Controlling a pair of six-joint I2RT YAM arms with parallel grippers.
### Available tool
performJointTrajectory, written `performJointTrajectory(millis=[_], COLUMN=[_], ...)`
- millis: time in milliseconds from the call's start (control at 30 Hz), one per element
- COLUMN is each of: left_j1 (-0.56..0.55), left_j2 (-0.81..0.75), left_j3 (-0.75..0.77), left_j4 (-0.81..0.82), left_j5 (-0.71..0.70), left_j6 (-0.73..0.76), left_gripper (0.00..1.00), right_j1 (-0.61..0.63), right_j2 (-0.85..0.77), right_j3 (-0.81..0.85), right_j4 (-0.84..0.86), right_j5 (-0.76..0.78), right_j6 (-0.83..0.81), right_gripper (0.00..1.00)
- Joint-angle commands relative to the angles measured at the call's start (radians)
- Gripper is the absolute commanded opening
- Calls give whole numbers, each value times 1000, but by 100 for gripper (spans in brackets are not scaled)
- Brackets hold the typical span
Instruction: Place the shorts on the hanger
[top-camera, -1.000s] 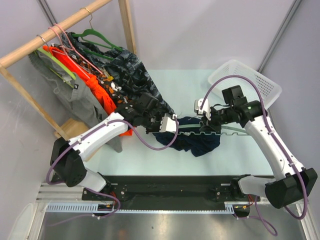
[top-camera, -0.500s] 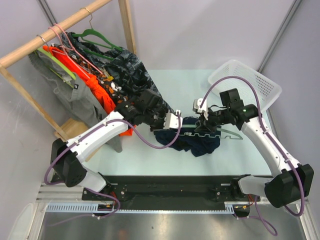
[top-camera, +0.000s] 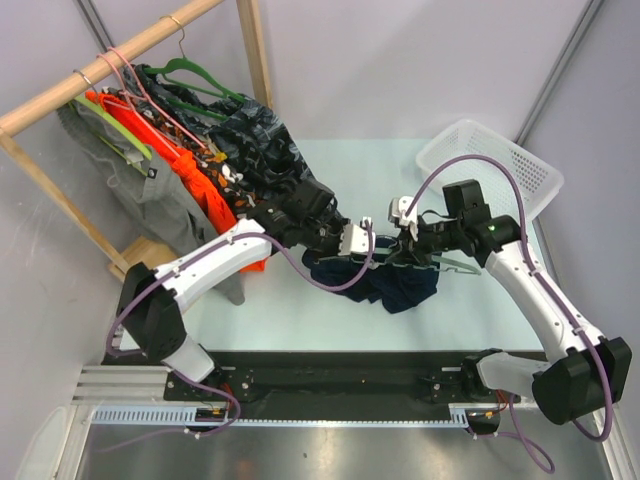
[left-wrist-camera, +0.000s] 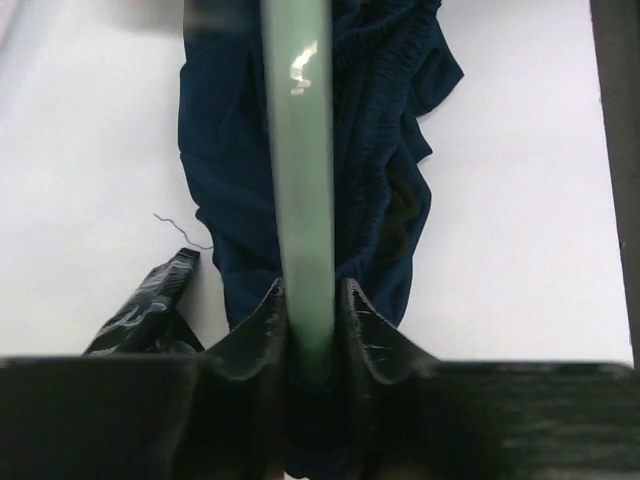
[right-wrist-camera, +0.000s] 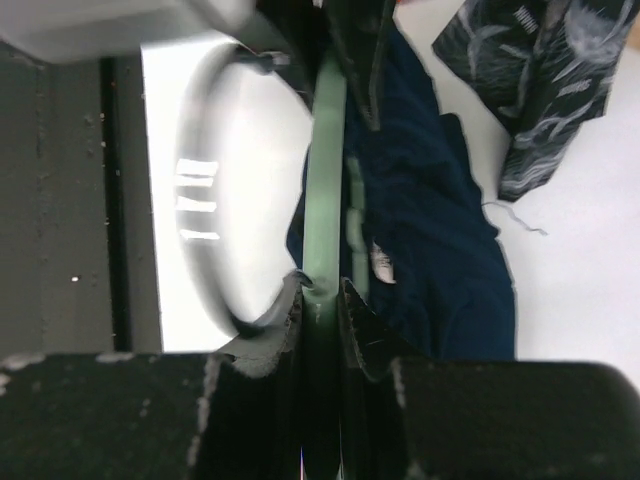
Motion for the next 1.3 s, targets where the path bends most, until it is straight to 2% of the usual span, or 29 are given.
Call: performJointTrajectory(millis=[0, 33, 67, 100, 133, 200, 267, 367, 467, 567, 633, 733, 900, 1067, 1267], left_j1=[12, 22, 33, 56, 68, 97, 110, 113, 116, 125, 130, 138, 142, 153, 173], left_j2=[38, 54, 63, 74, 95, 107, 120, 123, 132, 149, 155, 167, 179, 172, 150], left_j3=[50, 64, 73, 82, 105, 125, 134, 122, 113, 125, 128, 137, 157, 147, 130], left_j4=[-9, -9, -3, -3, -1, 11, 20, 43, 57, 61, 65, 63, 46, 66, 72], left_j5=[65, 71, 79, 83, 80, 80, 82, 73, 67, 62, 56, 51, 39, 48, 77], left_j6=[-56, -79, -103, -146, -166, -220, -242, -254, -274, -312, -321, -334, -346, -370, -384], left_gripper=[4, 0, 0, 1, 0, 0, 1, 0, 1, 0, 1, 0, 0, 0, 0], right_j1=[0, -1, -15, -27, -41, -89, -119, -141, -147, -127, -52, 75, 202, 236, 233], right_j2=[-43, -49, -55, -63, -86, -124, -188, -261, -299, -296, -299, -333, -327, -243, -144], right_j3=[6, 6, 3, 0, -5, -35, -69, -95, -123, -159, -213, -306, -426, -495, -545], right_j4=[114, 125, 140, 144, 142, 139, 148, 139, 107, 82, 96, 166, 314, 450, 552], right_j5=[-29, -9, 11, 31, 32, 54, 100, 187, 203, 227, 284, 469, 659, 753, 836], right_j6=[56, 81, 137, 165, 191, 235, 264, 304, 311, 368, 388, 399, 365, 321, 291], right_gripper=[0, 2, 9, 33, 47, 65, 69, 85, 86, 80, 79, 79, 77, 72, 69])
